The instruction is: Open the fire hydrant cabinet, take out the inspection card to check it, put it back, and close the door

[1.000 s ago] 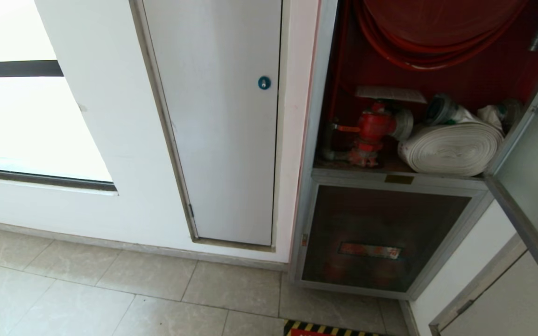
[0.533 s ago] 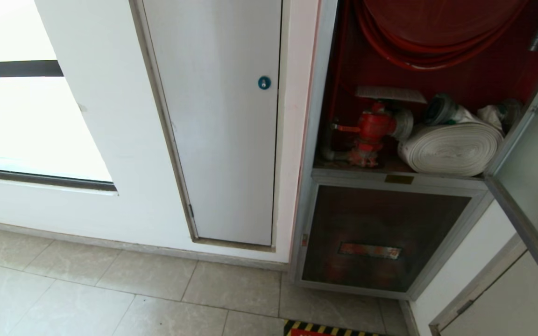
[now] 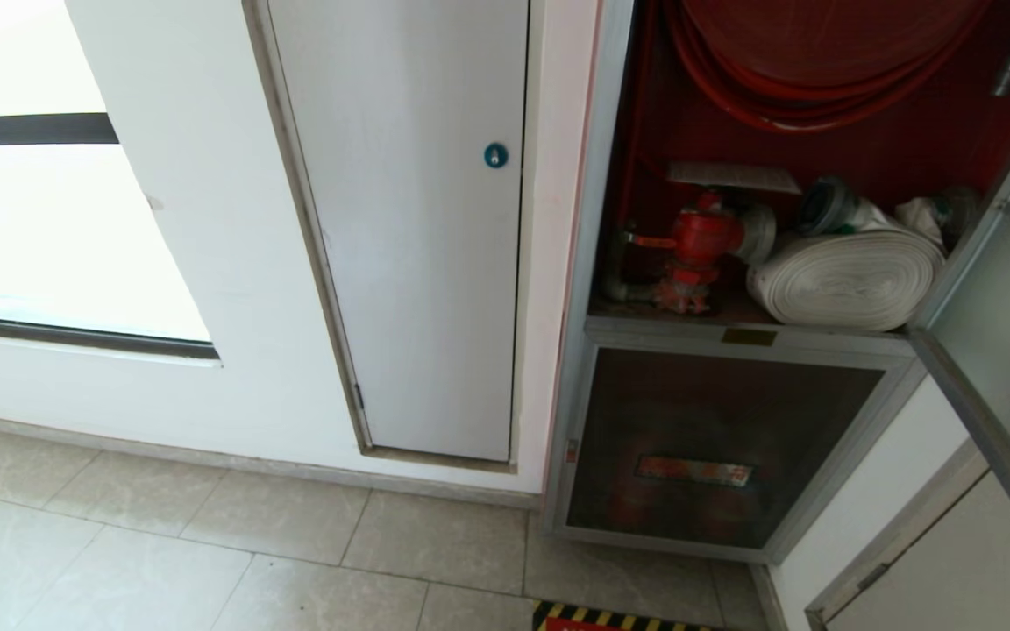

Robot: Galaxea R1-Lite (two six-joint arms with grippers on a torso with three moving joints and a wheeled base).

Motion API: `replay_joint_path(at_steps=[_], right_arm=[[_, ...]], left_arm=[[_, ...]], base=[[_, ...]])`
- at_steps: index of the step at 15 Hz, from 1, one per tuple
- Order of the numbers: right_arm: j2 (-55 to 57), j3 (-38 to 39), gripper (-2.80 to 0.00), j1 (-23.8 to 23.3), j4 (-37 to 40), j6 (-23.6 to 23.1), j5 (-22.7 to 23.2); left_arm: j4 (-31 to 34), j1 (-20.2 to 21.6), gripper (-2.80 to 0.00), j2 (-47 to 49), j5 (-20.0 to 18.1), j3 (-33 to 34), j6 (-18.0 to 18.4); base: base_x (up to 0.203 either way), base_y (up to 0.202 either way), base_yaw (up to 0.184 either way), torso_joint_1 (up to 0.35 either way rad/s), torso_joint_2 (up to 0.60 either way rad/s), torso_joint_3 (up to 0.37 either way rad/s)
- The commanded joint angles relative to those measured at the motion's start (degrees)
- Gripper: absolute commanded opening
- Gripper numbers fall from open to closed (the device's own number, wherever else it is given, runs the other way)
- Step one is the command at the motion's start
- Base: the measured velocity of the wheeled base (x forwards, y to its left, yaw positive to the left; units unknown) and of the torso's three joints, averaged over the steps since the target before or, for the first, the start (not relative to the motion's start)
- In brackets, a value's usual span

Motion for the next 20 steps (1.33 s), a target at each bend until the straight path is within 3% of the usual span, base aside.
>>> replay_joint_path(at_steps=[1, 4, 8, 11, 14, 20], right_arm=[[4.2, -3.6, -2.8, 0.0, 0.4, 0.1, -4.1], [9.0, -6.6, -2.8, -0.1, 0.5, 0.1, -12.9], [14.5, -8.8, -2.8, -0.5, 0.0, 0.1, -28.9], [16.0, -11.0, -2.8, -0.6, -0.1, 0.0, -37.0], [17.5, -11.8, -2.8, -3.2, -0.2, -0.1, -40.5], [18.9, -14.3, -2.8, -13.5, -4.6, -2.6, -40.6]], left_arm=[[0.0, 0.0, -2.8, 0.0, 0.0, 0.0, 0.0], [0.0, 0.0, -2.8, 0.0, 0.0, 0.0, 0.0], [0.0, 0.0, -2.8, 0.0, 0.0, 0.0, 0.0], [0.0, 0.0, -2.8, 0.0, 0.0, 0.0, 0.0], [0.0, 0.0, -2.8, 0.0, 0.0, 0.0, 0.0], [0.0, 0.0, -2.8, 0.0, 0.0, 0.0, 0.0]], base=[[0.0, 0.0, 0.0, 0.0, 0.0, 0.0], [0.0, 0.0, 0.0, 0.0, 0.0, 0.0], [0.0, 0.0, 0.0, 0.0, 0.0, 0.0], [0.0, 0.0, 0.0, 0.0, 0.0, 0.0], [0.0, 0.0, 0.0, 0.0, 0.0, 0.0], [0.0, 0.0, 0.0, 0.0, 0.0, 0.0]])
